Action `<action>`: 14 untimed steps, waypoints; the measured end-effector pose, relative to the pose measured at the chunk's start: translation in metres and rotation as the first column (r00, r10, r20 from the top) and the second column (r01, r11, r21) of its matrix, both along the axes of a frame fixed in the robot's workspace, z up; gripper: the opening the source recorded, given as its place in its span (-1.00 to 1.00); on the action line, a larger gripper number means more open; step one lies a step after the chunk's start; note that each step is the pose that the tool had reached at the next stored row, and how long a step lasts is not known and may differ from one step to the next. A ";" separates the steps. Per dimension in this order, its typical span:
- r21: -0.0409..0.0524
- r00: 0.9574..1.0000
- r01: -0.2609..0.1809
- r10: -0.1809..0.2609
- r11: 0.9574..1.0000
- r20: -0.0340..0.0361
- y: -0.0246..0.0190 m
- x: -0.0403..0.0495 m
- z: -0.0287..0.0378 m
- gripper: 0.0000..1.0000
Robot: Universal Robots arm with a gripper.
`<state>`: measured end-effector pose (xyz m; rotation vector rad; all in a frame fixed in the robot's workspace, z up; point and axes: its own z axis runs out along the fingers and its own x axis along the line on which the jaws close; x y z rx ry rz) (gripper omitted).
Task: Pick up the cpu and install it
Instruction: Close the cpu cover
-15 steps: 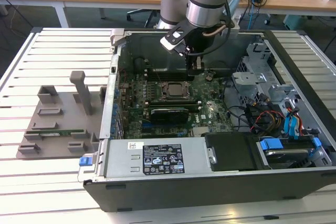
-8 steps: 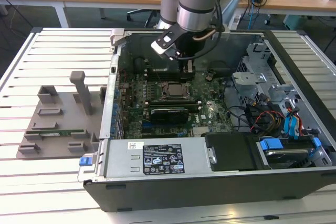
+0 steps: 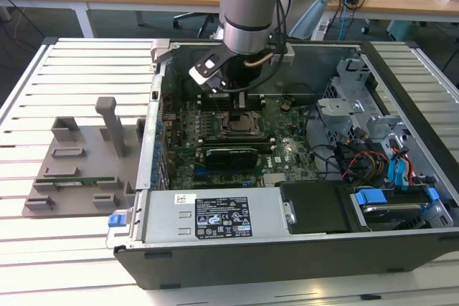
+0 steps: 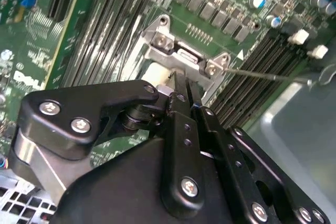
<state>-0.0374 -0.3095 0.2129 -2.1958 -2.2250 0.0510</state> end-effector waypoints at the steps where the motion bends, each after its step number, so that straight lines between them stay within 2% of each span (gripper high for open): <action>1: 0.000 1.000 0.000 0.000 1.000 0.000 0.0000 -0.0012 -0.0009 -0.65; 5: 0.000 1.000 0.000 0.000 1.000 0.000 0.0000 -0.0044 -0.0036 -0.65; 14: -0.001 1.000 0.000 0.000 1.000 0.000 -0.0001 -0.0053 -0.0085 -0.65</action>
